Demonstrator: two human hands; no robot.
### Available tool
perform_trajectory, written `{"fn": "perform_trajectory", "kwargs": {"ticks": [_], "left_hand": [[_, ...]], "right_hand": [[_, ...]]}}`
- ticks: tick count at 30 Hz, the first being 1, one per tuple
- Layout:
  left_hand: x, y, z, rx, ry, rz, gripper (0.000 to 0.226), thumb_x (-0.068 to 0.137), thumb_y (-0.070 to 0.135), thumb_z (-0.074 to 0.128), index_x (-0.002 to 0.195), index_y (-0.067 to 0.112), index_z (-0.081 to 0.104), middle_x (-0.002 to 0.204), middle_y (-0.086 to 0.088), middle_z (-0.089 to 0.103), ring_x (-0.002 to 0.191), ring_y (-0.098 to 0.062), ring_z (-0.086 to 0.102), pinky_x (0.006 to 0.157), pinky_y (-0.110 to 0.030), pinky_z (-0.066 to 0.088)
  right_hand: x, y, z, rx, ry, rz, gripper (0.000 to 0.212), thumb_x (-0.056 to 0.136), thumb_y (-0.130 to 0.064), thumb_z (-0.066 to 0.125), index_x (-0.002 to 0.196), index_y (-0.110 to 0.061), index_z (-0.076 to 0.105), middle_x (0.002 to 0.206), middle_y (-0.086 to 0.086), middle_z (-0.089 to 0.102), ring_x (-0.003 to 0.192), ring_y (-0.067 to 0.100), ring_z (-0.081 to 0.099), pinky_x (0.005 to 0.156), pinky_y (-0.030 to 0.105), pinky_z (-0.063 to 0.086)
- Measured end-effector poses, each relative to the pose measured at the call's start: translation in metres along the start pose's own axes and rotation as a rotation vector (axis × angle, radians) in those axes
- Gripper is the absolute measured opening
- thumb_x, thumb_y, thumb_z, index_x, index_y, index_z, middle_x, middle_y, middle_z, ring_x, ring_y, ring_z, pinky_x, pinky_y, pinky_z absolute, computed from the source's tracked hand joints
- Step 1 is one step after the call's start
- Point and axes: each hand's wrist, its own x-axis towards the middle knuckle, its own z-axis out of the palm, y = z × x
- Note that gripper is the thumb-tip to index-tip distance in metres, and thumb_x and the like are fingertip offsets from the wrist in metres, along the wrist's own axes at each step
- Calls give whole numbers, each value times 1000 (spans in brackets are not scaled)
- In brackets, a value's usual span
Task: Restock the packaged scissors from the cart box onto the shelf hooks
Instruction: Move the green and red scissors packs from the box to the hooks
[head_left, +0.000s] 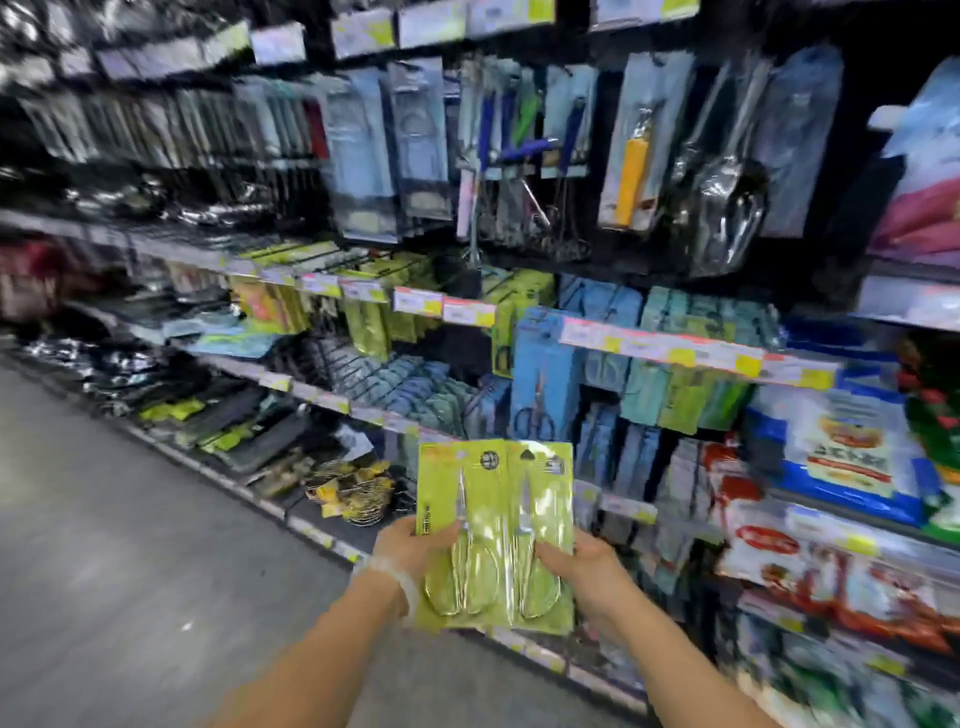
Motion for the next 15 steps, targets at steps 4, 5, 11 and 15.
{"fn": "perform_trajectory", "kwargs": {"ticks": [4,5,11,15], "left_hand": [[30,3,-96,-17,84,-14,51,72,21,81,115,-1,63,111,-19,67,105,-34,63,97,-47,49],[37,3,-113,-30,96,-18,50,72,18,81,115,-2,64,109,-21,67,104,-35,64,96,-49,49],[82,1,-178,-198,138,-53,40,74,5,77,111,-1,65,102,-21,70,97,-36,66,92,-54,50],[120,5,-200,-233,169,-67,38,72,7,79,107,-1,64,102,-22,70,96,-36,67,91,-54,51]], "right_hand": [[32,-12,98,32,-80,5,17,87,-10,63,103,-16,67,93,-2,72,83,13,68,78,28,57],[38,-15,115,24,-96,14,19,88,-9,62,106,-14,67,94,0,72,84,15,68,79,30,57],[86,-32,186,-36,-176,32,25,88,-13,62,113,-11,64,105,5,71,99,24,67,94,45,51],[127,-40,216,-69,-201,27,38,89,-17,61,127,-10,55,125,6,62,114,26,60,102,48,45]]}}
